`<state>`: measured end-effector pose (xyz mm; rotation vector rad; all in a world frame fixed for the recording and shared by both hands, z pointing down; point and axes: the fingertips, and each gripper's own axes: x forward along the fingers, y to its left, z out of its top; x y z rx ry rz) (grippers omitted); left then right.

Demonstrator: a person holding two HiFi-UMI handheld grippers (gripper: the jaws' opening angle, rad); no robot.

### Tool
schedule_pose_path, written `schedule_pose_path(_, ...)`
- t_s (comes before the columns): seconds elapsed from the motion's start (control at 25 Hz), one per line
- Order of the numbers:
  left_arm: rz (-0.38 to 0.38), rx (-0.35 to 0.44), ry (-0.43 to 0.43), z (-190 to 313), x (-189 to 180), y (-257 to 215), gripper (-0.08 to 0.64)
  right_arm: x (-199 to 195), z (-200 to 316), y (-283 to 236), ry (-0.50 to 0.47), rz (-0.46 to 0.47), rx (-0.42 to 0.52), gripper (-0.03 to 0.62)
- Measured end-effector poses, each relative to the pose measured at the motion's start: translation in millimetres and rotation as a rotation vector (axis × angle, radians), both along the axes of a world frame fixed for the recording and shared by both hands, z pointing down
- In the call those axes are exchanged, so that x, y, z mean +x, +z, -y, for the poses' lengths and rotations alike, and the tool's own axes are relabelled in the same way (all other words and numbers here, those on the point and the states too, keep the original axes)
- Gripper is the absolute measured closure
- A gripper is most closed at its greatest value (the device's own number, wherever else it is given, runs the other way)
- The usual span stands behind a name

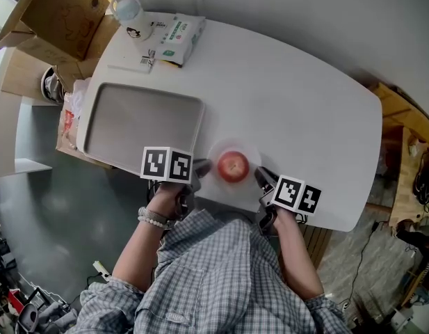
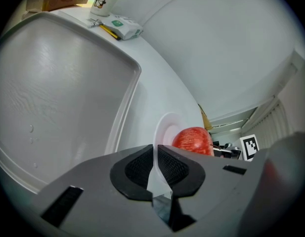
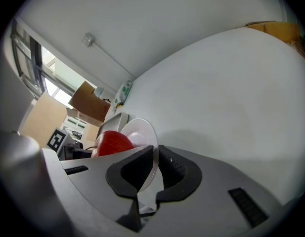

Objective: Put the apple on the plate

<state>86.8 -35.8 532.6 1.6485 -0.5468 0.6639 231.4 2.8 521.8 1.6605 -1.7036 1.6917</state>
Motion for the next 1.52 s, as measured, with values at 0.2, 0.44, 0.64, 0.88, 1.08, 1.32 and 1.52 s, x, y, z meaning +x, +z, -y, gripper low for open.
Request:
schedule_pose_path(0.2,-0.009,-0.002,-0.024,2.4,-10.4,-1.8,0.526,-9.5,5.0,-2.2,-0.014,0.001,0.003,0.549)
schedule_pose_path(0.44,-0.01,0.003,-0.041,5.2,-24.2,-3.5,0.526,-23.2,8.7,-3.3,-0.034,0.001,0.0,0.549)
schedule_pose_path(0.64,-0.008,0.015,-0.05,8.4,-36.7,-5.7,0.526,-35.2,14.2,-4.4,-0.052,0.0,0.004,0.549)
schedule_pose_path(0.88,-0.006,0.022,-0.06,14.2,-53.6,-7.8,0.526,-52.1,20.3,-5.4,-0.062,0.005,0.002,0.549)
schedule_pose_path(1.08,-0.006,0.016,-0.076,17.8,-70.0,-7.0,0.526,-68.4,25.5,-5.4,-0.086,0.003,0.001,0.549)
schedule_pose_path(1.32,-0.009,0.011,-0.081,22.9,-87.4,-6.9,0.526,-85.3,33.1,-4.8,-0.099,0.006,-0.002,0.549)
schedule_pose_path(1.52,-0.006,0.008,-0.083,28.8,-99.5,-4.1,0.526,-97.6,38.9,-2.3,-0.102,0.005,-0.005,0.549)
